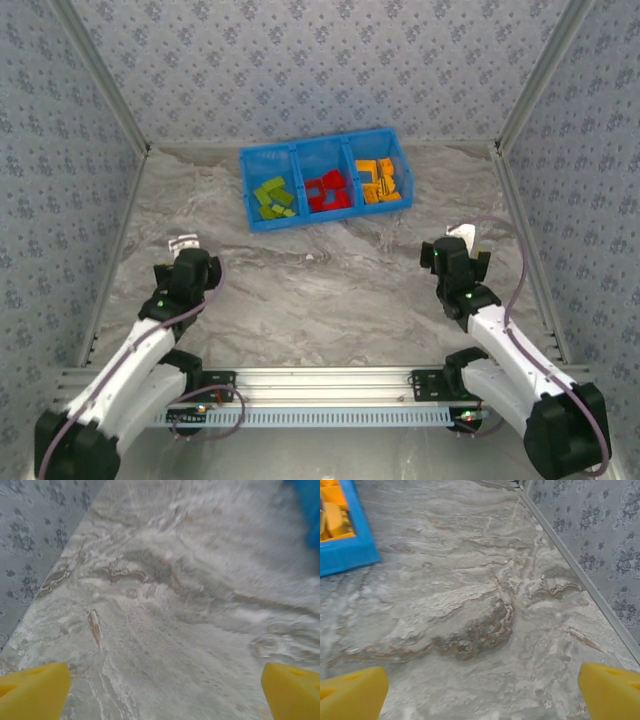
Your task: Sort the legos into containers by color
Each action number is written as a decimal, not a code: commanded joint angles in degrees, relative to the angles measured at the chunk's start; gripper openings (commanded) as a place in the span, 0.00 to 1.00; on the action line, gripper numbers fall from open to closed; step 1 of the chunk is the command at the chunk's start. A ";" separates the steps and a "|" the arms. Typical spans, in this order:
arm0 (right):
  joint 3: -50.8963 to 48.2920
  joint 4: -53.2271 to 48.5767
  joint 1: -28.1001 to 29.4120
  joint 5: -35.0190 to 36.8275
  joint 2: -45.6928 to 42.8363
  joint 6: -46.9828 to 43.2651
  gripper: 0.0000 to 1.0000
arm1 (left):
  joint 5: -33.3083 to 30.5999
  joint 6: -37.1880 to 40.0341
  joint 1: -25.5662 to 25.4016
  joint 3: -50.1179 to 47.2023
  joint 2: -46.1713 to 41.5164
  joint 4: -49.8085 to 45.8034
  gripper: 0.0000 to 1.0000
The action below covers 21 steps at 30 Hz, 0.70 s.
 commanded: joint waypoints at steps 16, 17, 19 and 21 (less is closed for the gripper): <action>0.88 41.67 -11.64 -12.28 31.18 -10.29 1.00 | 17.42 7.90 17.11 5.34 37.76 46.96 0.98; 0.94 42.50 -12.26 -14.07 32.53 -11.30 1.00 | 17.66 7.81 17.30 5.79 39.42 47.67 0.98; -0.26 46.50 -13.83 -17.32 34.87 -10.96 1.00 | 18.31 9.18 16.55 5.97 39.70 47.64 0.98; -1.03 47.13 -14.48 -19.03 34.39 -10.63 1.00 | 18.87 10.31 15.81 2.77 39.13 52.12 0.98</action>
